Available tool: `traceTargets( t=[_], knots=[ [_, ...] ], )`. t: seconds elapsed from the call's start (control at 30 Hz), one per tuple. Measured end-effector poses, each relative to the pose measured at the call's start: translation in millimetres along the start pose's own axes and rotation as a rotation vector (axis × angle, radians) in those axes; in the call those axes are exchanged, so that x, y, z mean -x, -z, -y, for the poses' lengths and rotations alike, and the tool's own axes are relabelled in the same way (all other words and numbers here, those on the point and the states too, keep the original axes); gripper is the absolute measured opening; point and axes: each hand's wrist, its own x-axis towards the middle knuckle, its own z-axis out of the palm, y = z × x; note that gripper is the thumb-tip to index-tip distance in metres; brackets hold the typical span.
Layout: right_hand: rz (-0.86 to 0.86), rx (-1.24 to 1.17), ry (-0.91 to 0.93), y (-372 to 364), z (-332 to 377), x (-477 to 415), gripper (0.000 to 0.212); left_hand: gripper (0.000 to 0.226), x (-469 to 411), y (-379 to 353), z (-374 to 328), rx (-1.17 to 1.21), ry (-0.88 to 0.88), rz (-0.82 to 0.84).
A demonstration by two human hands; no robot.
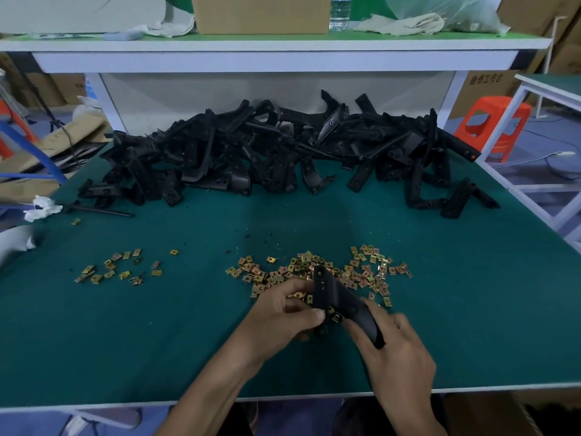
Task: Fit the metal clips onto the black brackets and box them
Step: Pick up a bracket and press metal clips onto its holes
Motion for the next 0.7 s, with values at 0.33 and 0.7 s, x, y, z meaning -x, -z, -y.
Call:
traceTargets(
  t=[0.33,0.7],
  knots=[
    [-0.039,-0.050,-0.045,0,4,2,0.053,0.017,-47,41,-4,-0.753,-0.277,-0.426],
    [-0.001,-0.023,-0.052,1,5,3,0.055,0.005,-83,73,0,-1.164,-0.258,-0.399]
  ],
)
